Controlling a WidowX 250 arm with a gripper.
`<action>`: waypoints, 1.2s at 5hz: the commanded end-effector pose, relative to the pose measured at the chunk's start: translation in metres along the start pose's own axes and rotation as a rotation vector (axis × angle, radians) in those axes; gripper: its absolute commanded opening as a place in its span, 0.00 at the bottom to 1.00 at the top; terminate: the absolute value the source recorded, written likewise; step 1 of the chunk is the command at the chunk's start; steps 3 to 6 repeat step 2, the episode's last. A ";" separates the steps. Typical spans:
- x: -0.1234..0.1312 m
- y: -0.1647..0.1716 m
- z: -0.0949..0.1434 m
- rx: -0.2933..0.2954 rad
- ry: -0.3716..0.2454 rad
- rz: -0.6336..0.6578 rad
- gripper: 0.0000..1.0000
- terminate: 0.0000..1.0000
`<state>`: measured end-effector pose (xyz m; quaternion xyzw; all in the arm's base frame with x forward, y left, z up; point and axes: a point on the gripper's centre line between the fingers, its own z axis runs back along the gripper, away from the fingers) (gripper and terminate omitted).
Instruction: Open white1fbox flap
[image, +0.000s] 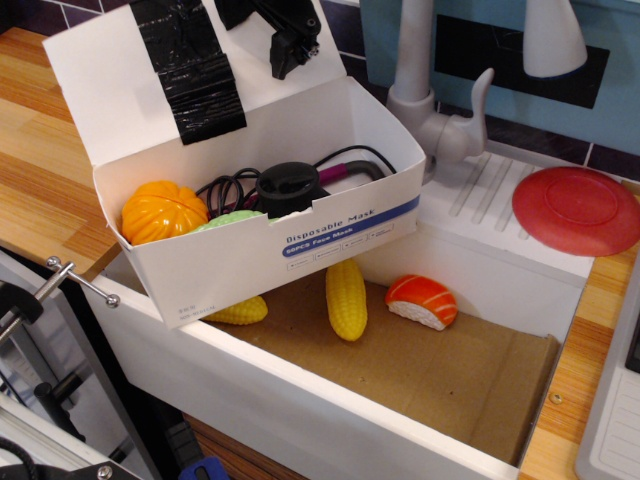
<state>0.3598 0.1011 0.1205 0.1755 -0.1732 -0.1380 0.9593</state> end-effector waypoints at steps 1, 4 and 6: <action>0.020 0.016 -0.012 -0.019 -0.056 -0.020 1.00 0.00; 0.018 0.017 -0.015 -0.034 -0.085 -0.050 1.00 1.00; 0.018 0.017 -0.015 -0.034 -0.085 -0.050 1.00 1.00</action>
